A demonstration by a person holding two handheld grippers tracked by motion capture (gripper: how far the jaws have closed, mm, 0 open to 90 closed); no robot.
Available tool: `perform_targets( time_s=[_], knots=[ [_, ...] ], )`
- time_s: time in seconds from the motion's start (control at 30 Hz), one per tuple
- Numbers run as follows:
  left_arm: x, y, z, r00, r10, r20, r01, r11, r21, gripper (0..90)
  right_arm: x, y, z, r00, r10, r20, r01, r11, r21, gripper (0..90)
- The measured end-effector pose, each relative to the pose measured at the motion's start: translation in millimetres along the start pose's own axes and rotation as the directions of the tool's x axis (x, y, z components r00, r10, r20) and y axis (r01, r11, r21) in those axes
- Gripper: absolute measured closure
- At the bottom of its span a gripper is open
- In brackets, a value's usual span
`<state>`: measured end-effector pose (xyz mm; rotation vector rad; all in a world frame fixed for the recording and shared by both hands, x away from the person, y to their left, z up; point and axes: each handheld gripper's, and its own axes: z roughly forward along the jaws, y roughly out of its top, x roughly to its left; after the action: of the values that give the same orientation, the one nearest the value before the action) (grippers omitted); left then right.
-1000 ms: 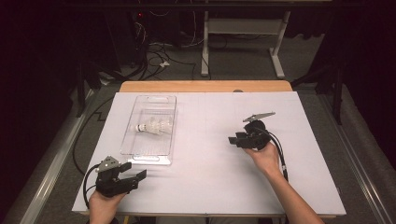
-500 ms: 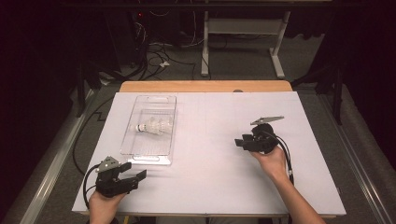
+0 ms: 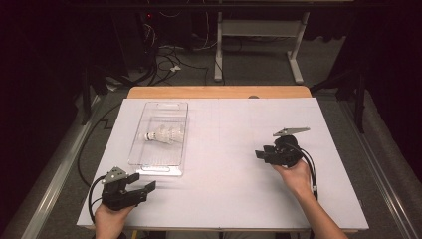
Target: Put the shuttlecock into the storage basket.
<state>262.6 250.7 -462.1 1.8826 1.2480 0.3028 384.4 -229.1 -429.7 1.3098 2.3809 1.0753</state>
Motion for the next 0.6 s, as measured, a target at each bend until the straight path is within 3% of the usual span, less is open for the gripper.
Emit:
perform_targets(
  time_s=[0.6],
  knots=[
    [0.1,-0.2,-0.6,1.0,0.0,-0.001,0.0,1.0,-0.001,27.6,-4.9,-10.4,-13.6,0.9999,0.01,0.013,-0.01,1.0,-0.007,56.0]
  ],
)
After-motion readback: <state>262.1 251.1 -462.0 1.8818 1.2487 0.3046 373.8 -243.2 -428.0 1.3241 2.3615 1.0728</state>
